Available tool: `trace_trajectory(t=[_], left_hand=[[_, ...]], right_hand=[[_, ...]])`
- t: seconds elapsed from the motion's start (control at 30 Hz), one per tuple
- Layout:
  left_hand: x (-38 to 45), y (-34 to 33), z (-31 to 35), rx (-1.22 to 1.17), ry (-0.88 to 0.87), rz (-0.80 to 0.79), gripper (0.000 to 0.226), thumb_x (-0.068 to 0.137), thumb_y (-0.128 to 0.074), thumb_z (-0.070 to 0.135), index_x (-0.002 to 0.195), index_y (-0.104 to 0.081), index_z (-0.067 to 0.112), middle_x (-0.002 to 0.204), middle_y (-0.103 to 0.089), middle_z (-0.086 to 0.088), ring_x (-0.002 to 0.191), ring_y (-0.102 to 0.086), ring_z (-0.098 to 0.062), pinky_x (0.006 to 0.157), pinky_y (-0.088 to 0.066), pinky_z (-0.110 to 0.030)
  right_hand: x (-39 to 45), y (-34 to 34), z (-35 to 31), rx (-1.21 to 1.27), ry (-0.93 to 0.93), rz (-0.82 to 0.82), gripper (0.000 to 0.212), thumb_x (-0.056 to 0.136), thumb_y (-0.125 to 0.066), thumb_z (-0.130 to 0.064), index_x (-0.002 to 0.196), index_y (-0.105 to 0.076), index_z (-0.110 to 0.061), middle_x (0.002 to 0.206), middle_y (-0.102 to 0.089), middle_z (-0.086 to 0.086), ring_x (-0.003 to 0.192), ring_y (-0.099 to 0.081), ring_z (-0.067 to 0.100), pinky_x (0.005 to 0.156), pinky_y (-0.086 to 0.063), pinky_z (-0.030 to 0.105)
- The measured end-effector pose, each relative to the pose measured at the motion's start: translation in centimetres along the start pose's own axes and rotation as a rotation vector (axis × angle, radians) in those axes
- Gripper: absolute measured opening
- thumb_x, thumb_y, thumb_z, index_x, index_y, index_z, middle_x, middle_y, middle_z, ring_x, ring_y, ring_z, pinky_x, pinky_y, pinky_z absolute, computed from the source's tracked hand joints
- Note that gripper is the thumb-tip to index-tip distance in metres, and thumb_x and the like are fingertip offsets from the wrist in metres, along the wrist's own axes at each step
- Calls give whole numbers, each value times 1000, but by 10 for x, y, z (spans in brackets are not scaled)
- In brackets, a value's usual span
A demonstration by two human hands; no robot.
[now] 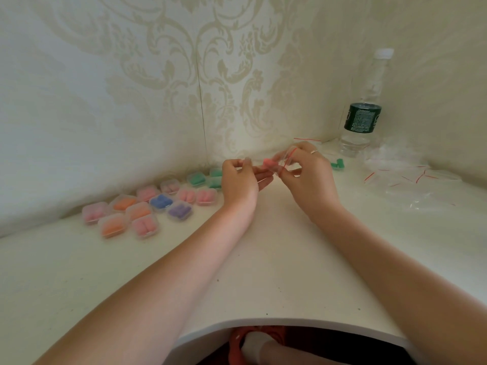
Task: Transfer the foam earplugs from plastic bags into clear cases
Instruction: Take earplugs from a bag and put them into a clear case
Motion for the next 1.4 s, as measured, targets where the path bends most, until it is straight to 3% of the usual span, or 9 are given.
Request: trace_trajectory(t=[0.17, 0.43, 0.6, 0.77, 0.9, 1.0, 1.13, 1.27, 1.4], left_hand=[[5, 3, 1, -31, 15, 13, 6, 100, -37, 5, 95, -41, 7, 62, -64, -9, 51, -66, -15, 60, -59, -31], [0, 4, 0, 136, -116, -10, 7, 90, -56, 2, 87, -50, 6, 84, -66, -21, 70, -70, -27, 63, -59, -31], [3, 5, -1, 72, -29, 20, 11, 94, -49, 4, 86, -45, 10, 66, -63, -10, 50, -66, -14, 63, -59, -29], [4, 5, -3, 164, -30, 1, 8, 96, -45, 8, 89, -43, 12, 62, -61, -5, 51, -65, -12, 59, -57, -24], [5, 6, -1, 109, 19, -3, 2, 97, -44, 7, 96, -44, 8, 50, -64, -1, 48, -66, -13, 59, -59, -27], [1, 5, 0, 65, 18, 27, 10, 96, -36, 0, 93, -39, 10, 59, -63, -7, 48, -66, -17, 56, -59, -29], [1, 6, 3, 26, 23, 56, 14, 97, -25, -2, 102, -33, 8, 72, -60, -16, 45, -65, -17, 47, -56, -26], [6, 9, 5, 43, -38, 48, 11, 97, -28, -1, 97, -32, 9, 75, -59, -14, 45, -65, -16, 45, -54, -25], [6, 7, 2, 114, -130, 7, 21, 95, -37, -3, 82, -35, 14, 81, -62, -13, 54, -68, -16, 54, -57, -27]], right_hand=[[4, 4, 6, -56, 35, -17, 8, 84, -69, -14, 84, -66, -21, 92, -54, -14, 81, -56, 5, 72, -53, 30], [2, 0, 7, -66, -1, -76, 12, 83, -70, -31, 77, -61, -36, 84, -58, -17, 76, -56, 4, 67, -50, 27], [2, -2, 7, -201, 24, -141, 9, 84, -67, -35, 80, -61, -30, 88, -58, -15, 76, -52, 2, 71, -47, 32], [3, -3, 12, -238, 6, -260, 3, 86, -60, -30, 83, -59, -29, 78, -56, -22, 79, -54, 5, 78, -50, 42], [1, -3, 12, -376, 60, -279, 16, 90, -51, -34, 92, -62, -23, 88, -62, -6, 91, -55, 17, 76, -46, 37], [1, -5, 10, -418, 123, -235, 14, 93, -50, -27, 92, -62, -18, 88, -65, 1, 88, -56, 25, 73, -47, 41], [4, 2, 5, -281, 109, -98, 10, 95, -51, -23, 89, -57, -18, 93, -70, -5, 84, -61, 19, 73, -50, 40], [7, 14, 4, 33, -61, 113, 9, 99, -47, -23, 95, -52, -16, 87, -58, -24, 81, -54, -13, 74, -46, 24], [11, 10, 6, 225, -198, 7, 12, 99, -47, -29, 88, -51, -27, 97, -58, -19, 91, -55, -4, 91, -51, 42]])
Point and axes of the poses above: each hand's wrist, its own x-axis towards the middle knuckle, its own y-axis out of the back of the hand, z = x × y, the point moved 3 cm from there along x, towards the middle knuckle
